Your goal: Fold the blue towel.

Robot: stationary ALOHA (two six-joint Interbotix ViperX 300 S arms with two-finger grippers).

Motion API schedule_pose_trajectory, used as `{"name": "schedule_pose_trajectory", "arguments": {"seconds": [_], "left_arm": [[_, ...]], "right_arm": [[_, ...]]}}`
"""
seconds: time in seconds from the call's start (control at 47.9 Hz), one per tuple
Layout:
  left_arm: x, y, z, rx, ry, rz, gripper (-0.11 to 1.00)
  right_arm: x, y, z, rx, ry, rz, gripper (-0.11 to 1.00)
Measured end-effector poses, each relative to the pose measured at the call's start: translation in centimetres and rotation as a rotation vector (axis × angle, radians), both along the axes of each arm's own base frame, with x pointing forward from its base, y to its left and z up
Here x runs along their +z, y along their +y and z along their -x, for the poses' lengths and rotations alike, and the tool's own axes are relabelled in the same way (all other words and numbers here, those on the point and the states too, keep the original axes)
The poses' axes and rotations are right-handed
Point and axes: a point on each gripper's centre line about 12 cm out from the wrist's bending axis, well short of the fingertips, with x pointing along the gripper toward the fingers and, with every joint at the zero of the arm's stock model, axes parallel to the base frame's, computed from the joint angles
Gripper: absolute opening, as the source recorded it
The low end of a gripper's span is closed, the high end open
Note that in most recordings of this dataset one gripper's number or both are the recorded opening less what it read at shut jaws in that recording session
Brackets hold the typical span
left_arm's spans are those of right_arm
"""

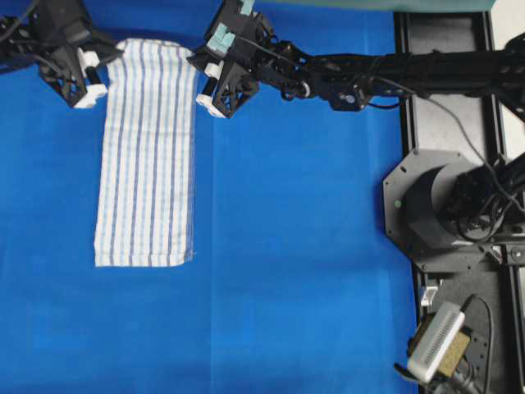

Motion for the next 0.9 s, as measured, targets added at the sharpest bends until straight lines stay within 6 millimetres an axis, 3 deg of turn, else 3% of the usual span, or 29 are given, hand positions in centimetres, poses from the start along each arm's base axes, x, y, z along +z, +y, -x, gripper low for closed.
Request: {"name": "schedule_pose_trajectory", "arguments": {"seconds": [0.271,0.898], "left_arm": [[2.6,-5.6,0.7,-0.125,-0.05,-0.007,0.05],[1.9,-19.5,0.5,-0.439,-0.055,0.147,0.05]], "right_arm": [[1.7,4.8,0.3,0.081,-0.038,-0.024,0.17],[1.0,16.3,0.1,0.244,-0.039,-0.181,0.17]]}}
